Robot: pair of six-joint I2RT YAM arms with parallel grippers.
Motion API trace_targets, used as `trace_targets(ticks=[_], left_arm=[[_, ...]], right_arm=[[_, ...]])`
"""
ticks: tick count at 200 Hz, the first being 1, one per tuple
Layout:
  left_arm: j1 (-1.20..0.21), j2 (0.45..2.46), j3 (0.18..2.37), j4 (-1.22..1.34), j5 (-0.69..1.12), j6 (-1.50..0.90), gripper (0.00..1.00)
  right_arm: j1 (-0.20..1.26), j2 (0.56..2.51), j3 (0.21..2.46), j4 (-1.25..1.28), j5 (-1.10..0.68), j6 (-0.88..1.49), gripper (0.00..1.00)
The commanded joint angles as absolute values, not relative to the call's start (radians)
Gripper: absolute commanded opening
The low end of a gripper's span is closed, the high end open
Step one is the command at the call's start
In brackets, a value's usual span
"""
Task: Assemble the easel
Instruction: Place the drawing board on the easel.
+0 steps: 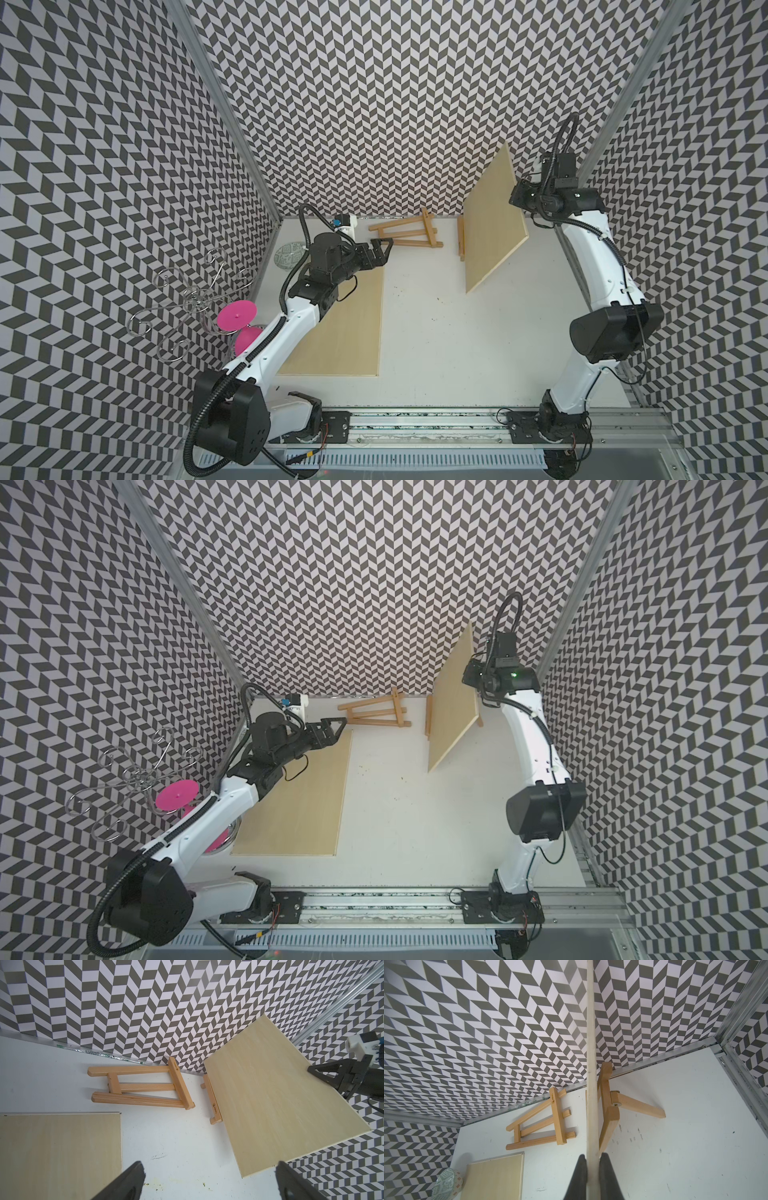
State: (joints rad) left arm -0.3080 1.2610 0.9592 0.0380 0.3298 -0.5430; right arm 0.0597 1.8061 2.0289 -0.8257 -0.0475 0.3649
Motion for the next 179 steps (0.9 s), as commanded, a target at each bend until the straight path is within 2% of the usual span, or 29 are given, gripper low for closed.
trace_targets(ticks=[1, 33, 50, 86, 102, 129, 144, 160, 179], left_arm=[[-0.316, 1.264, 0.950, 0.071, 0.325, -0.532, 0.99], [-0.316, 1.266, 0.948, 0.070, 0.326, -0.530, 0.99], [-0.316, 1.267, 0.946, 0.071, 0.324, -0.531, 0.99], [-0.316, 1.270, 0.942, 0.077, 0.322, -0.544, 0.99], [-0.316, 1.270, 0.940, 0.078, 0.323, -0.546, 0.99], [-0.316, 1.271, 0.941, 0.074, 0.318, -0.547, 0.99], [-0.318, 1.273, 0.940, 0.074, 0.309, -0.557, 0.99], [-0.320, 1.298, 0.950, 0.067, 0.294, -0.597, 0.99], [-0.342, 1.369, 0.991, 0.049, 0.273, -0.650, 0.99]], right_arm=[[0.030, 1.732, 1.937, -0.634, -0.052, 0.399, 0.00], [-0.002, 1.693, 1.862, -0.609, -0.058, 0.407, 0.00], [-0.025, 1.683, 1.840, -0.600, -0.092, 0.393, 0.07], [-0.031, 1.659, 1.835, -0.584, -0.101, 0.369, 0.30], [-0.040, 1.661, 1.853, -0.597, -0.105, 0.369, 0.33], [-0.042, 1.655, 1.895, -0.628, -0.083, 0.364, 0.42], [-0.040, 1.638, 1.930, -0.655, -0.052, 0.361, 0.51], [-0.018, 1.612, 1.944, -0.670, -0.050, 0.358, 0.60], [0.073, 1.591, 1.963, -0.709, -0.018, 0.327, 0.66]])
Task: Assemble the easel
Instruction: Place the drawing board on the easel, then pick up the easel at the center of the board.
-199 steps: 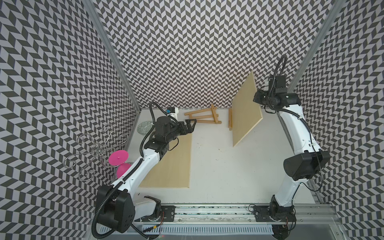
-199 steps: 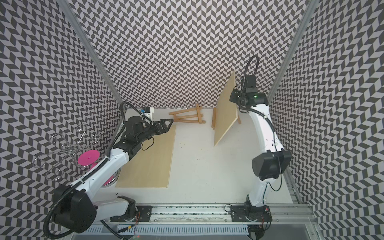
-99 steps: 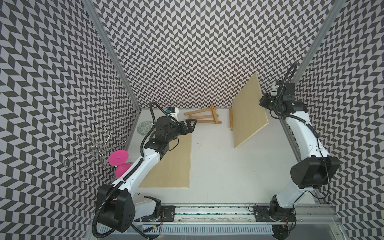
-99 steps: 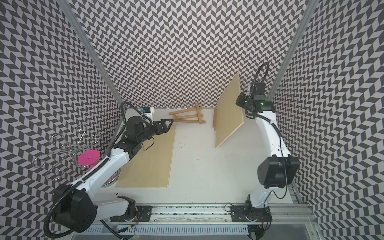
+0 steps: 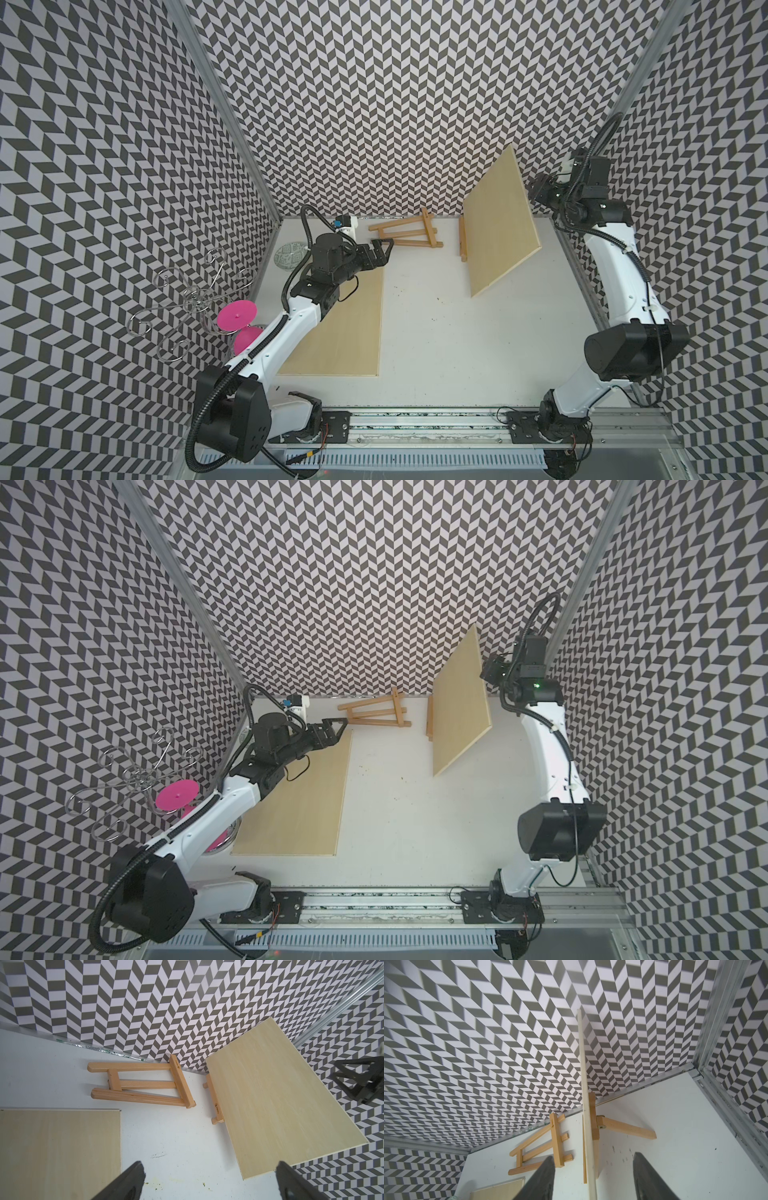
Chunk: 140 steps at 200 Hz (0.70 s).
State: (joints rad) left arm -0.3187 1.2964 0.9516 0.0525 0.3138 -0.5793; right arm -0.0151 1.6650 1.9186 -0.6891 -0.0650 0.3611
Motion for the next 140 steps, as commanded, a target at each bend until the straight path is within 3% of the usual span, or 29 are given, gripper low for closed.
trace_targets(ticks=[1, 54, 140], left_arm=[[-0.344, 1.372, 0.992, 0.048, 0.271, -0.653, 0.99], [-0.387, 1.614, 1.101, 0.118, 0.207, -0.712, 0.96], [-0.503, 2.192, 1.732, -0.102, -0.002, -0.500, 0.92]], right_arm=[[0.079, 1.589, 1.962, -0.711, -0.015, 0.326, 0.66], [0.438, 1.537, 1.754, -0.612, 0.093, 0.248, 0.71], [0.502, 1.428, 1.431, -0.392, 0.133, 0.320, 0.77]])
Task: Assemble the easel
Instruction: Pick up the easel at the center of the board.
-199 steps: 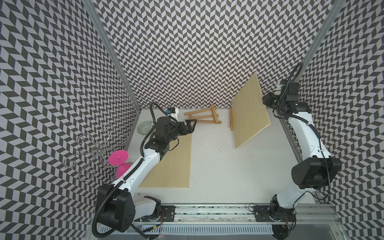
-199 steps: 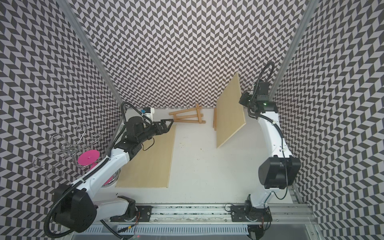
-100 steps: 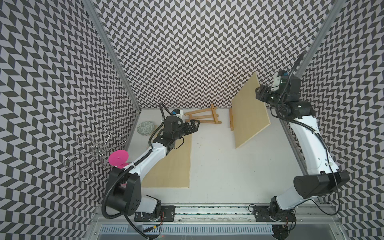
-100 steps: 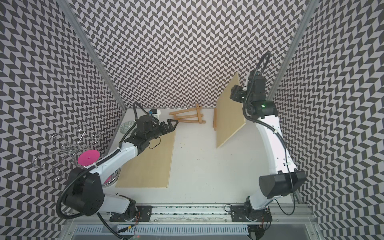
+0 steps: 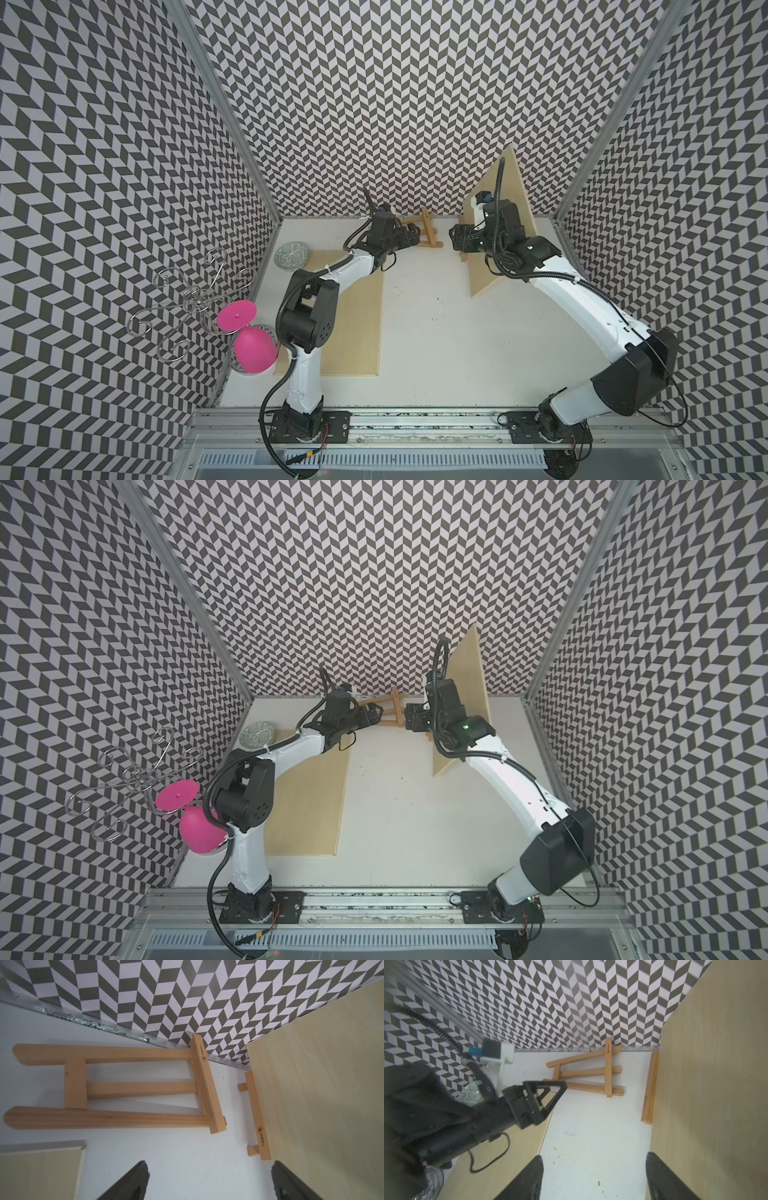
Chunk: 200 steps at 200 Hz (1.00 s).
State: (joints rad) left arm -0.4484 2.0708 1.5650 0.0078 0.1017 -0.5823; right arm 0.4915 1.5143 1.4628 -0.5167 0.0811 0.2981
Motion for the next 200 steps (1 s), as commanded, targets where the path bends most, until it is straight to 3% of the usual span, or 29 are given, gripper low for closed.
trace_targets(ticks=[1, 39, 76, 200], left_arm=[[-0.504, 2.199, 1.743, -0.108, -0.007, -0.498, 0.92], [-0.564, 2.438, 2.077, -0.251, -0.162, -0.431, 0.93], [-0.575, 2.594, 2.261, -0.302, -0.254, -0.434, 0.90], [-0.579, 2.675, 2.290, -0.306, -0.235, -0.397, 0.56]], right_arm=[[0.502, 1.427, 1.429, -0.391, 0.134, 0.321, 0.77], [0.502, 1.364, 1.358, -0.351, 0.109, 0.337, 0.80], [0.502, 1.337, 1.343, -0.352, 0.092, 0.333, 0.82], [0.502, 1.306, 1.281, -0.320, 0.042, 0.337, 0.85]])
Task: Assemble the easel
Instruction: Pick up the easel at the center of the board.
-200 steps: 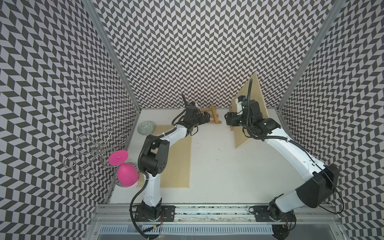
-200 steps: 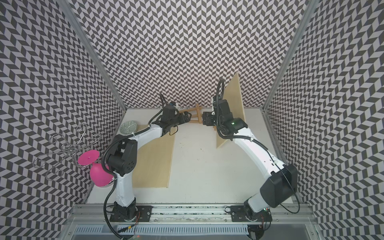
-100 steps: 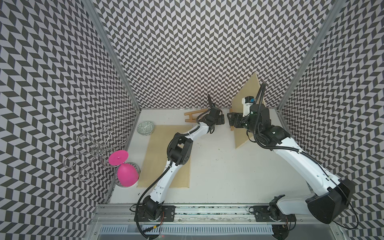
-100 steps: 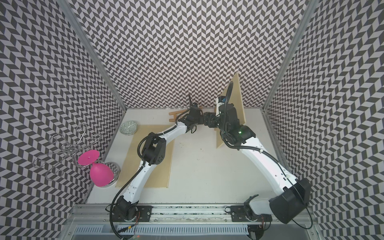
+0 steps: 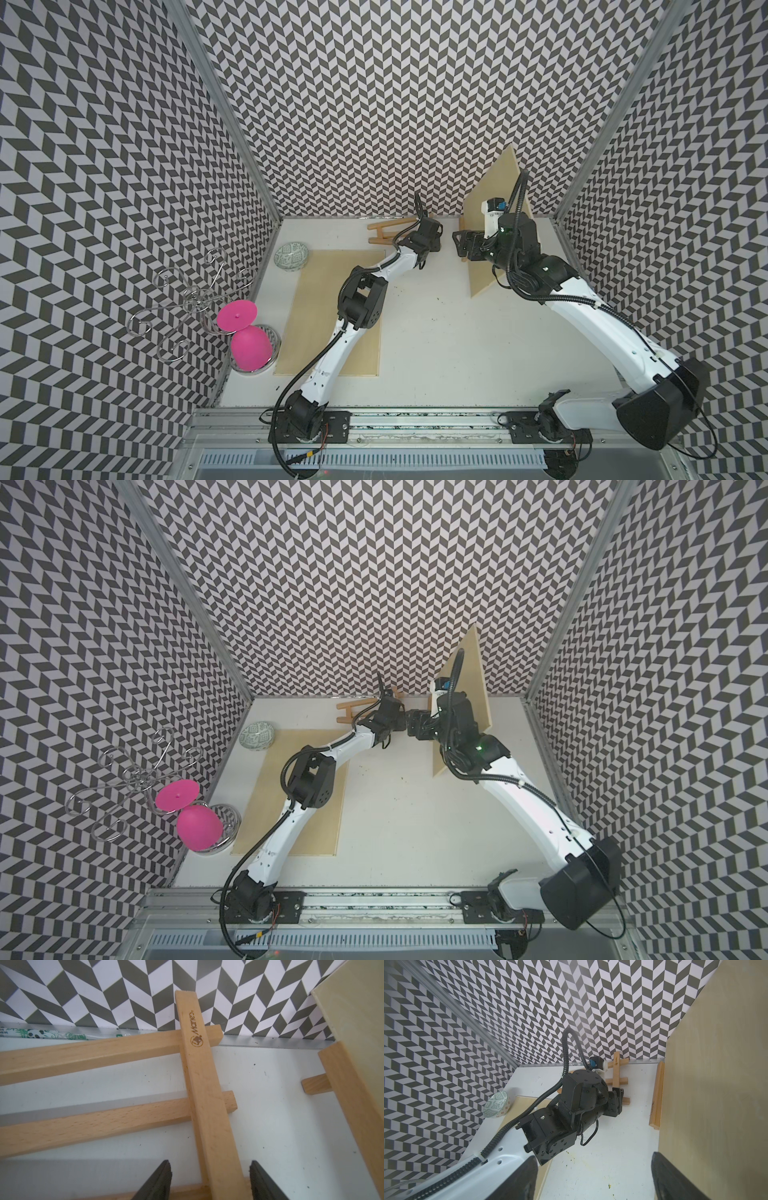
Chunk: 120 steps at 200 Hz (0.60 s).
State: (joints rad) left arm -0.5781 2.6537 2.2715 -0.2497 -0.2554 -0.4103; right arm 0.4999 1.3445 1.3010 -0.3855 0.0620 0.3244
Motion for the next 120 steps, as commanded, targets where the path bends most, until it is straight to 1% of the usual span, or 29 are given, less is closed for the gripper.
trace_targets(ticks=[1, 10, 31, 65, 83, 94, 106, 120], left_arm=[[-0.580, 2.675, 2.290, -0.307, -0.233, -0.397, 0.56], [-0.581, 2.675, 2.289, -0.318, -0.221, -0.397, 0.55], [-0.583, 2.669, 2.280, -0.338, -0.203, -0.360, 0.49], [-0.584, 2.633, 2.268, -0.354, -0.183, -0.306, 0.43], [-0.589, 2.595, 2.230, -0.331, -0.178, -0.261, 0.37], [-0.591, 2.567, 2.198, -0.312, -0.175, -0.238, 0.32], [-0.595, 2.541, 2.168, -0.296, -0.175, -0.215, 0.28], [-0.603, 2.514, 2.141, -0.279, -0.182, -0.197, 0.22]], right_arm=[[0.502, 1.306, 1.281, -0.320, 0.041, 0.338, 0.85], [0.502, 1.305, 1.279, -0.319, 0.031, 0.337, 0.84], [0.502, 1.301, 1.279, -0.325, 0.026, 0.343, 0.85], [0.502, 1.282, 1.279, -0.324, 0.014, 0.345, 0.86], [0.502, 1.269, 1.279, -0.326, 0.039, 0.342, 0.87], [0.502, 1.264, 1.279, -0.338, 0.069, 0.336, 0.88], [0.500, 1.263, 1.278, -0.351, 0.104, 0.340, 0.89], [0.490, 1.264, 1.278, -0.366, 0.096, 0.349, 0.90]])
